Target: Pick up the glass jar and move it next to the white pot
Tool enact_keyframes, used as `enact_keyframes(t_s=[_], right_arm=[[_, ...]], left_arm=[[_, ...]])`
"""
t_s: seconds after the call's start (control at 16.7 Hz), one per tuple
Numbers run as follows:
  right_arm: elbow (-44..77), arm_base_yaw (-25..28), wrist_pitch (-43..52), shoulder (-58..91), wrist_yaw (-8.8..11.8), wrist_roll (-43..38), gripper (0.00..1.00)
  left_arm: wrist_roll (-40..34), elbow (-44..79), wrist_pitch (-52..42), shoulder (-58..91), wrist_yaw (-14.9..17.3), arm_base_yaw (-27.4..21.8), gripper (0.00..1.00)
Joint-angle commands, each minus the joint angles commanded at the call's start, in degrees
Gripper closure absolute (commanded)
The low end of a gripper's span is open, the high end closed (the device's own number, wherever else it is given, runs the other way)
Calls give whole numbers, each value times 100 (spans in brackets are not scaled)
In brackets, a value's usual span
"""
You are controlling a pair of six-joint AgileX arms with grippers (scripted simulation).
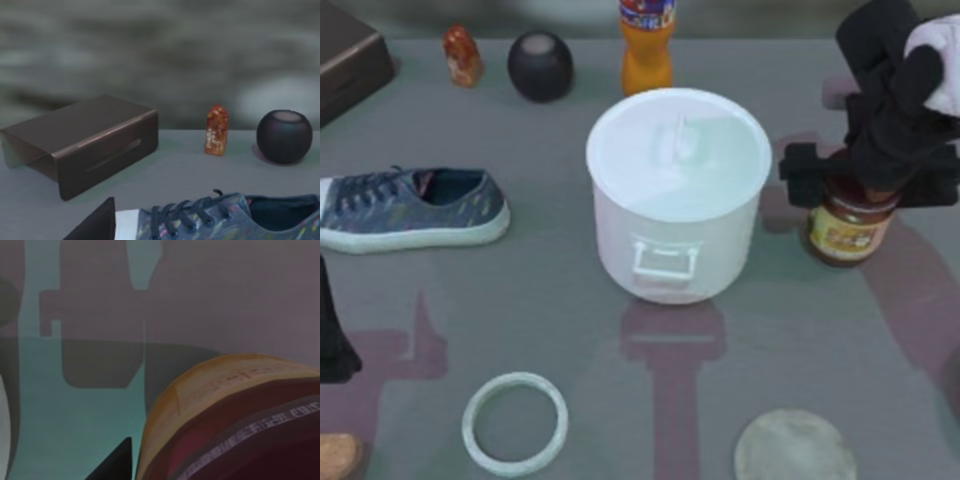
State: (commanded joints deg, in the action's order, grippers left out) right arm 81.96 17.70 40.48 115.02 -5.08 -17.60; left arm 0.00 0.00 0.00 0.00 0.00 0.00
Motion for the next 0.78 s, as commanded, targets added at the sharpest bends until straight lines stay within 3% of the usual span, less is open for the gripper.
enact_keyframes(t_s=[0.48, 0.78], right_arm=[[0, 0, 0, 0, 0, 0, 2], [0, 0, 0, 0, 0, 0, 0]], left_arm=[[0, 0, 0, 0, 0, 0, 0], [0, 0, 0, 0, 0, 0, 0]])
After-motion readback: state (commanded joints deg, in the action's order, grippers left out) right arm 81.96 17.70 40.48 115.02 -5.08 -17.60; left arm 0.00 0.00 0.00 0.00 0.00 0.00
